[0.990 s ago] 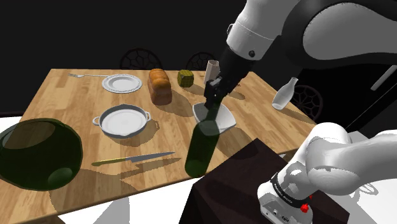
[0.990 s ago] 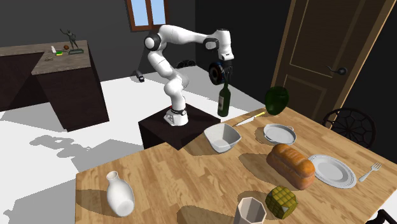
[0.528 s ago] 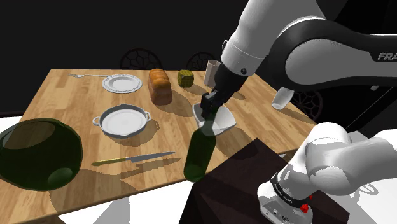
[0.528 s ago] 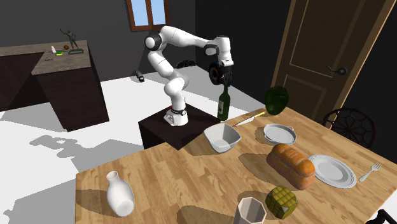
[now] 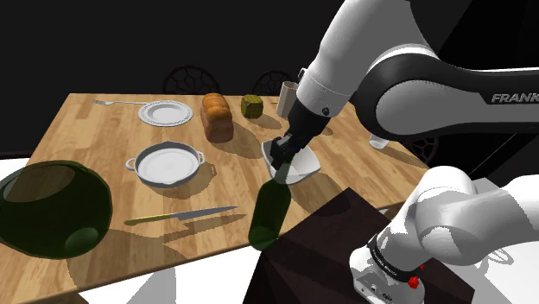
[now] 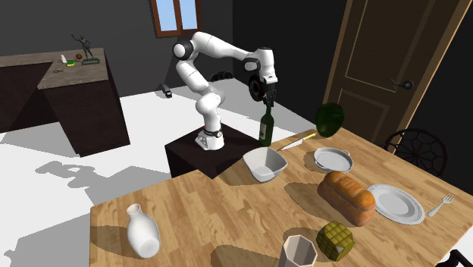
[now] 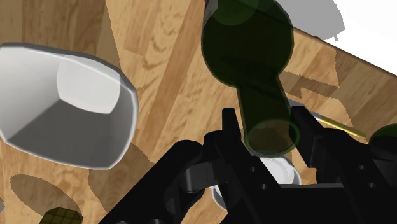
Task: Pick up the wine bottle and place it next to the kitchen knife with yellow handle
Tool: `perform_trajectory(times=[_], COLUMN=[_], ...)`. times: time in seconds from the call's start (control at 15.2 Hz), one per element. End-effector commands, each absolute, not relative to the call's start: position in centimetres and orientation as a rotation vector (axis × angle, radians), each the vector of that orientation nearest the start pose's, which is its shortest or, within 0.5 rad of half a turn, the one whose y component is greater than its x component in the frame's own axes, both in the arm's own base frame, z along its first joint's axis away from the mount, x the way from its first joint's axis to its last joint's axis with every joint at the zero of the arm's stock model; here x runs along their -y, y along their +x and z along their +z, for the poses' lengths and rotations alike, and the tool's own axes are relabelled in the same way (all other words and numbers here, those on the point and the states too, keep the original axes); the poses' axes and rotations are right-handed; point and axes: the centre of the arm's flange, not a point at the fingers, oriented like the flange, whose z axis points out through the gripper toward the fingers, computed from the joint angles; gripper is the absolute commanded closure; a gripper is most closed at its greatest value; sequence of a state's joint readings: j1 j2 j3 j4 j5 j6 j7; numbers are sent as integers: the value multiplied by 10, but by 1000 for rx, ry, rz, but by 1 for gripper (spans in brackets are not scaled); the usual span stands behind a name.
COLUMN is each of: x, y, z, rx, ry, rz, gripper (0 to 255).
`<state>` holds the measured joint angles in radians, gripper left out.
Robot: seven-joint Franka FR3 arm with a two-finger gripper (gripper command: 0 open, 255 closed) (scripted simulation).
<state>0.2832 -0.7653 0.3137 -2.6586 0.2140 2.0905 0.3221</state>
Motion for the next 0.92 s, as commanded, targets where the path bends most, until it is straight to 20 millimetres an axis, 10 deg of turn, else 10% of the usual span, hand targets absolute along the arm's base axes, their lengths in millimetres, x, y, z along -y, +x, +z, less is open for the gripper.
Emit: perform_trajectory(times=[0.0,0.13,0.2,0.53,0.86], x=[-204,-204,-204,-204,-201], y=[278,278,278,278,270], z=[474,474,474,474,523], rx=[184,184,184,184,184], ry=[-3070,-3070,-3070,-3070,-3070], rz=[-267,-267,-267,-267,-267], gripper=[255,255,0,0,0])
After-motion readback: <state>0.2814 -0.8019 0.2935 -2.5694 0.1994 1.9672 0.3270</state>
